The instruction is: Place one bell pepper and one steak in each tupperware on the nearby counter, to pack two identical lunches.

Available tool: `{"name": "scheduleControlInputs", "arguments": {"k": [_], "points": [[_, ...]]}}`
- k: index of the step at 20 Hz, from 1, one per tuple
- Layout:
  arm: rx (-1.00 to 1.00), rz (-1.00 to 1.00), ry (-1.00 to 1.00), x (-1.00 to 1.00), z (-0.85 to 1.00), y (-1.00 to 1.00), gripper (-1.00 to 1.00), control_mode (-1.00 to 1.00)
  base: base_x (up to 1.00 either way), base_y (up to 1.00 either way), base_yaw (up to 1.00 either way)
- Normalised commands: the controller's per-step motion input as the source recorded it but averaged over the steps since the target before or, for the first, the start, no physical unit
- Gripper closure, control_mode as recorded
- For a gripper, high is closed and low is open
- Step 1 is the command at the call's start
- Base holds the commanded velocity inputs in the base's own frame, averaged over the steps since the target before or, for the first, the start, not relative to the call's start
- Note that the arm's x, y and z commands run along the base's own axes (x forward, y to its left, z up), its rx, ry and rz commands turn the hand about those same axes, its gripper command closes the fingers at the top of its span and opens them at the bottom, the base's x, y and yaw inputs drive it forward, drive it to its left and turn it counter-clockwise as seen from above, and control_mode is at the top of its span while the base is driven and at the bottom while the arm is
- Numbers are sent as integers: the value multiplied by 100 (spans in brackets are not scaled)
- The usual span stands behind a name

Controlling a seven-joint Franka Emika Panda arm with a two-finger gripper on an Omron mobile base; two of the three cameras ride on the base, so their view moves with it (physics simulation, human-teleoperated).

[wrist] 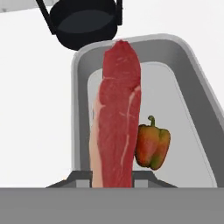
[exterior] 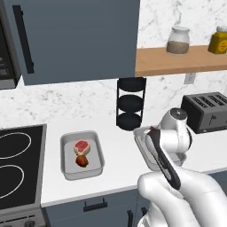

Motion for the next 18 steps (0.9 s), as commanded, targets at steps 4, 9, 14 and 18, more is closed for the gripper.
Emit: {"name": "scheduleControlInputs", "arguments": {"k": [4, 9, 14, 18], "points": [[3, 0, 1, 52, -32, -9, 100, -100, 0, 0, 0], [2, -1, 6, 16, -37, -11, 100, -100, 0, 0, 0], [0, -4, 2, 0, -36, 3, -100, -100, 0, 0, 0], [0, -1, 0, 0, -6, 2, -100, -100, 0, 0, 0]]}}
